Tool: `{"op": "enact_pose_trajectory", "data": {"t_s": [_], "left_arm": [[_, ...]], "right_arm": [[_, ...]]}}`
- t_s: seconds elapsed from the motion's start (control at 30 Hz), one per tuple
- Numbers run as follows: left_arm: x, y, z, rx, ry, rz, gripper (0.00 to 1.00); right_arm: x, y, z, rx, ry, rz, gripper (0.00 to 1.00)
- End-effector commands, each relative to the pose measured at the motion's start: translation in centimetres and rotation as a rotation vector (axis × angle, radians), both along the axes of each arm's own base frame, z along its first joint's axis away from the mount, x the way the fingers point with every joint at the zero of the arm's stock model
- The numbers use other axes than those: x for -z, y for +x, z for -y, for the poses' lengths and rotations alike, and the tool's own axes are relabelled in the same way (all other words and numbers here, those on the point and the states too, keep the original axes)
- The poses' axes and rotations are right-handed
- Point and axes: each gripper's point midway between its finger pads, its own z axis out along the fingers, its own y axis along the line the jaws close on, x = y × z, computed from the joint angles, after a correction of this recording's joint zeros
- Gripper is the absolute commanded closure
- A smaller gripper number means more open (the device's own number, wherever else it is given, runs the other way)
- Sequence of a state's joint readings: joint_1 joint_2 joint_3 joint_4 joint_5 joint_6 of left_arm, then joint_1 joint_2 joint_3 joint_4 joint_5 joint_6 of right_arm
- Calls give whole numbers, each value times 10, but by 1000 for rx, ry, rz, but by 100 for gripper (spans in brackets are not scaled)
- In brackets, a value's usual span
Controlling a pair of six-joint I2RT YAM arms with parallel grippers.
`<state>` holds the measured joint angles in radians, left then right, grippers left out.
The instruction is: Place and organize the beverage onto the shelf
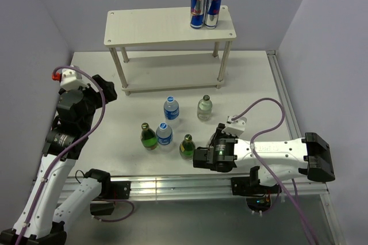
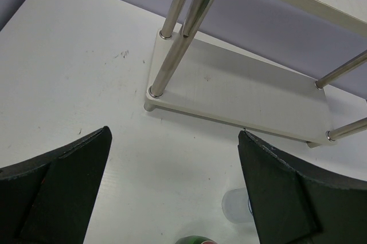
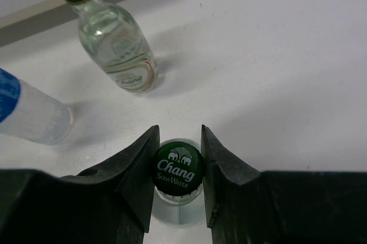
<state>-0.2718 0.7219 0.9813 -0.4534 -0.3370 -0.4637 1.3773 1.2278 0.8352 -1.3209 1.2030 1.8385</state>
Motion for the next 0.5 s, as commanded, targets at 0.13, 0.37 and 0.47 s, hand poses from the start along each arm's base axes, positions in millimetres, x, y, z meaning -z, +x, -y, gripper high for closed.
{"op": "enact_pose_trajectory", "data": {"t_s": [0.13, 0.37, 0.47], "left_arm": [[-9, 0, 3, 21, 6, 40, 1], [-9, 0, 2, 19, 6, 40, 1], [-10, 0, 2, 19, 7, 43, 1]], "right_arm": [[-106, 22, -8, -33, 27, 245, 100], [-187, 33, -14, -7, 7, 368, 100], [-224, 36, -13, 16, -21, 419, 100]]}}
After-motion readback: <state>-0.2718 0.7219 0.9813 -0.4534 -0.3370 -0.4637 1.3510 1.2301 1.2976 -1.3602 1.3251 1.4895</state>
